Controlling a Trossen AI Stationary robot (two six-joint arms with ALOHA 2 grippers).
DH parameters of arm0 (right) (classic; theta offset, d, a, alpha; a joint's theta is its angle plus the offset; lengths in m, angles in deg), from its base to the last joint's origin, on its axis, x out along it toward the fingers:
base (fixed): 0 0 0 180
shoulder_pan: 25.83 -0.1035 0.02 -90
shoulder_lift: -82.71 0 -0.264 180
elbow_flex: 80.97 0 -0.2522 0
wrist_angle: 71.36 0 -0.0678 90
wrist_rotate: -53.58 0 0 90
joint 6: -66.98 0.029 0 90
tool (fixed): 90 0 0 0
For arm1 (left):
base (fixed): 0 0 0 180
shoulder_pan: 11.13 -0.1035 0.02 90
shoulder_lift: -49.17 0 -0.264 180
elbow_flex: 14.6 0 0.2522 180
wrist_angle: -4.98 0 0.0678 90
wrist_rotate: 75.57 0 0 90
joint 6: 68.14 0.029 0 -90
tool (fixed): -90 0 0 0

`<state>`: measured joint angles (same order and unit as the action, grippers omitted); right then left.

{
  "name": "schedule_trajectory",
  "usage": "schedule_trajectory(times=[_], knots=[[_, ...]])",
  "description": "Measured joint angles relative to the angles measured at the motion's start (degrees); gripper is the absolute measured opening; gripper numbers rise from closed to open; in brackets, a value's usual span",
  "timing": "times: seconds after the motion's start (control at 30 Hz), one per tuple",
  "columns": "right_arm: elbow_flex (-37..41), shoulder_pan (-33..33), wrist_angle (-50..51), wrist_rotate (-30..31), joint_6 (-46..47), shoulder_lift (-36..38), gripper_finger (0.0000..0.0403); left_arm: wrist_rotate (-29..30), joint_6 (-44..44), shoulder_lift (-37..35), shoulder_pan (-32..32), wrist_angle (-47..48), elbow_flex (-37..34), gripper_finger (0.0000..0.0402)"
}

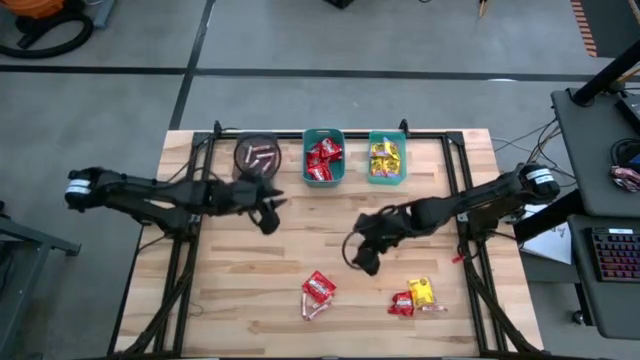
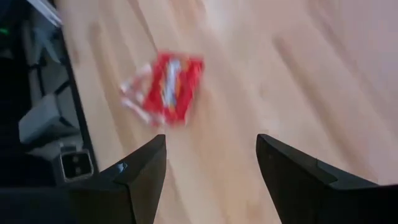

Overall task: Sort candy
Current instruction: Put the yellow candy on the light green bin

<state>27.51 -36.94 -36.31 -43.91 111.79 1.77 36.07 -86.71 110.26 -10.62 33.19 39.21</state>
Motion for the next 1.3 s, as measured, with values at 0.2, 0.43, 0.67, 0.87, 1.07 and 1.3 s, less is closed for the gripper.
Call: schedule_trajectory(times=[0.2,0.43,0.67,0.87,1.07,1.3], knots=[[0.00,-5.29,9.93,-0.04,15.83,-0.77,0.0237,3.64,1.39,0.87,6.60,-1.68,0.37,0.0100],[-0.02,-13.24,26.03,-3.25,35.74,-1.24,0.0231,4.36,1.55,3.49,7.61,-2.95,0.37,0.0100],[0.02,-21.96,30.67,-5.03,50.27,-1.68,0.0242,4.93,1.55,5.44,7.61,-3.36,0.37,0.0100],[1.81,-24.88,30.76,-6.63,55.87,-4.15,0.0269,5.03,1.67,4.80,7.61,-3.43,0.37,0.0100],[4.61,-24.07,30.72,-4.08,53.26,-7.09,0.0259,6.99,3.02,4.74,7.61,-3.50,0.37,0.0100],[5.50,-21.96,30.34,-0.49,49.29,-8.57,0.0190,6.99,4.03,4.71,7.58,-4.87,0.39,0.0100]])
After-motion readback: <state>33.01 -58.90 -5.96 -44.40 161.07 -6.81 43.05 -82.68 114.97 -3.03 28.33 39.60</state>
